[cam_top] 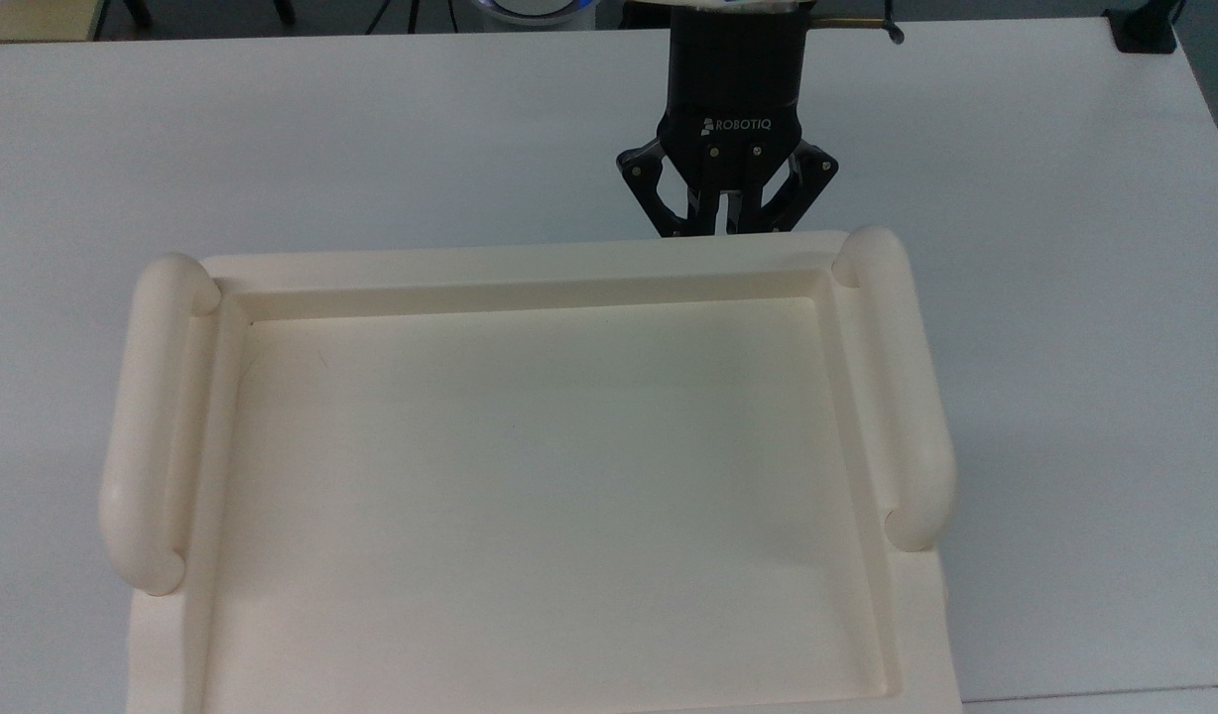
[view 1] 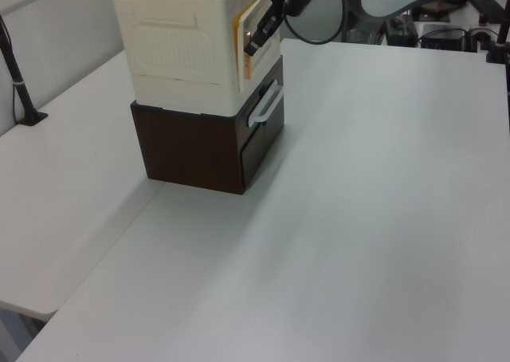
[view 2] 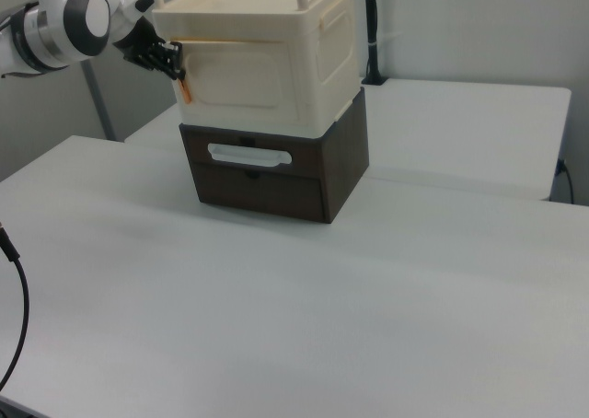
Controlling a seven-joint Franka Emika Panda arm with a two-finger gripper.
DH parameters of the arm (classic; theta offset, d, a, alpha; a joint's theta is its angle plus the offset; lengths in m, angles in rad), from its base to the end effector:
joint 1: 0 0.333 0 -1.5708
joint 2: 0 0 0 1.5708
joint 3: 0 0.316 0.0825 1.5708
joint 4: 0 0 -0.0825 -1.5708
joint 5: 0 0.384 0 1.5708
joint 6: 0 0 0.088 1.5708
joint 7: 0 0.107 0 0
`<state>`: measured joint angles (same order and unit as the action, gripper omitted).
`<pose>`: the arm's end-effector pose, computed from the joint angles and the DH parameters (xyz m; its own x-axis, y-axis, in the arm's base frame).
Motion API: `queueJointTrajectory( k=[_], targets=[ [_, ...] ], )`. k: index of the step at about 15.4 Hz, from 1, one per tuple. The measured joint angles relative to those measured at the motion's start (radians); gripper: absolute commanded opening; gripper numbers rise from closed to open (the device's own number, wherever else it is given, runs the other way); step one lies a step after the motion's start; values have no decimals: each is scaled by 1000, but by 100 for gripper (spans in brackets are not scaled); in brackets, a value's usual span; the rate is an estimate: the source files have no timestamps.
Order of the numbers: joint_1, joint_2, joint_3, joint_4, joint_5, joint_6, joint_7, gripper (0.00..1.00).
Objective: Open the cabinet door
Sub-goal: 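Pull the door edge outward, swinging the door open on its hinge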
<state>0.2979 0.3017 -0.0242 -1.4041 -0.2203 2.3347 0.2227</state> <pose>0.6727 0.1880 0.6060 0.7805 0.1538 0.6059 0.1233 -0.9881 0.0920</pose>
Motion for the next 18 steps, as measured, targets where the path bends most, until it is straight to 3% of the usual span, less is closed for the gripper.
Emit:
queueJointTrajectory(
  k=[2, 3, 7, 8, 10, 15, 18],
  targets=[
    [4, -13, 1, 3, 2, -59, 0, 46],
    [5, -22, 1, 4, 2, -90, 0, 66],
    [1, -53, -6, 3, 5, -290, -5, 79],
    [-3, -62, -7, 3, 5, -350, -21, 92],
    [-9, -91, -11, 4, 10, -446, -62, 100],
    [-10, -219, -22, 12, 35, -604, -144, 100],
    [-16, -271, -30, 29, 67, -616, -167, 100]
  ],
)
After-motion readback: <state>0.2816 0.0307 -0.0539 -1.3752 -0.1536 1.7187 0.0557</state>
